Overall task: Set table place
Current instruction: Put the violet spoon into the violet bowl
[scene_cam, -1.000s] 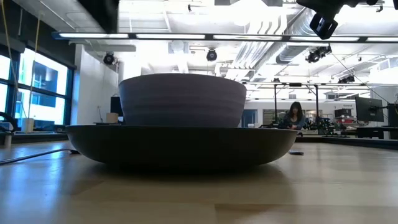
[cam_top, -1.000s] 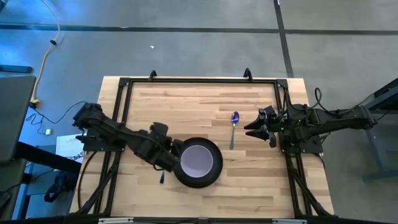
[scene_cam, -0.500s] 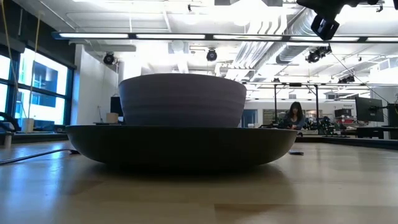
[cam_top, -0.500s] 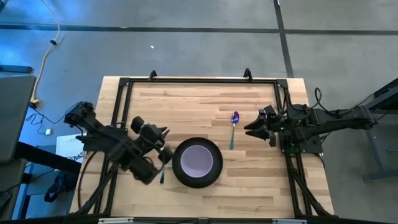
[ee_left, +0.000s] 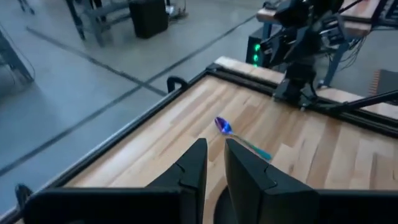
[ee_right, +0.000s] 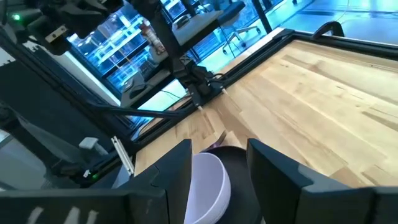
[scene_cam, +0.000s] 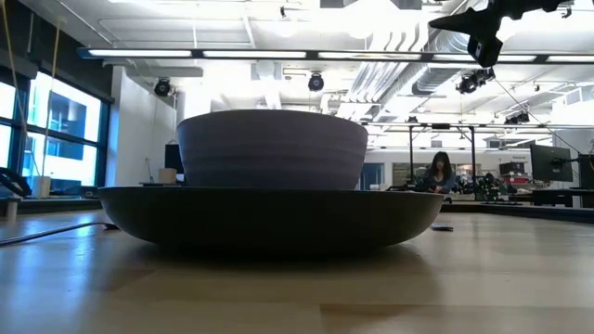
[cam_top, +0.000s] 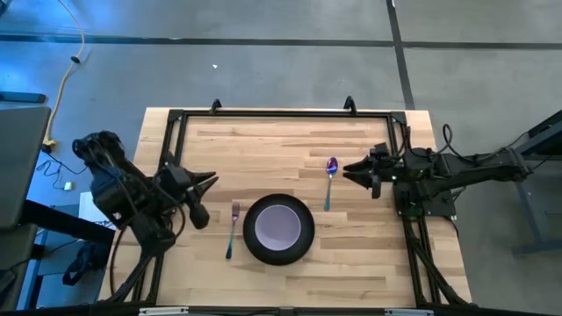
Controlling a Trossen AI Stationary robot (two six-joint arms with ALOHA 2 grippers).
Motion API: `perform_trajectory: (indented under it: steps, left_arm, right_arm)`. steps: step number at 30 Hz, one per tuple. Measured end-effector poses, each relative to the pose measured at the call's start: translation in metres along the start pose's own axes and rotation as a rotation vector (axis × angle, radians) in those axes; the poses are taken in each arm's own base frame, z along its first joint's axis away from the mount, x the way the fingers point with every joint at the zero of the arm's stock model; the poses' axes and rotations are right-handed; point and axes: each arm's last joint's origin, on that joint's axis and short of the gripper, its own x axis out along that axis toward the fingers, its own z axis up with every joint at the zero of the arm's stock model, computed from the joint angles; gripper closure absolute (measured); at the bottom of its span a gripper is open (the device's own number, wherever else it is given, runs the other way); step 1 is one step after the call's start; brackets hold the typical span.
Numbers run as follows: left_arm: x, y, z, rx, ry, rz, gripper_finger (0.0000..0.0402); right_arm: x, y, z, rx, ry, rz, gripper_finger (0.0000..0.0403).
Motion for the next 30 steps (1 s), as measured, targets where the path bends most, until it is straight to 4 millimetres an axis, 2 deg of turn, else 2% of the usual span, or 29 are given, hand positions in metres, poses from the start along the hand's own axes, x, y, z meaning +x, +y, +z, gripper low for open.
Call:
perform_trajectory:
  steps: [6,10,13,17,22,26,30]
  left_arm:
    - [0.000,0.000,-0.002,-0.043,0.030,-0.010,0.0355]
    - [0.021,0.000,-0.018,-0.095,0.130,0.062,0.0355]
    - [0.046,0.004,-0.043,-0.121,0.274,0.161,0.0355]
    - [0.088,0.006,-0.089,-0.186,0.458,0.287,0.0355]
    - [0.134,0.000,-0.147,-0.395,0.605,0.210,0.0355]
    - [0.152,0.005,-0.181,-0.533,0.645,0.191,0.0355]
    - [0.149,0.013,-0.194,-0.564,0.679,0.269,0.0355]
  right_arm:
    - [0.009,0.002,-0.002,0.001,0.022,0.030,0.0256]
    - [0.015,0.002,-0.004,-0.002,0.040,0.029,0.0256]
    - [0.018,0.002,-0.006,-0.006,0.057,0.027,0.0256]
    - [0.019,0.003,-0.008,-0.040,0.097,0.067,0.0256]
    - [0.018,0.004,-0.008,-0.043,0.126,0.116,0.0256]
    - [0.018,0.006,-0.009,-0.054,0.158,0.163,0.0256]
    - [0.018,0.006,-0.009,-0.062,0.159,0.167,0.0256]
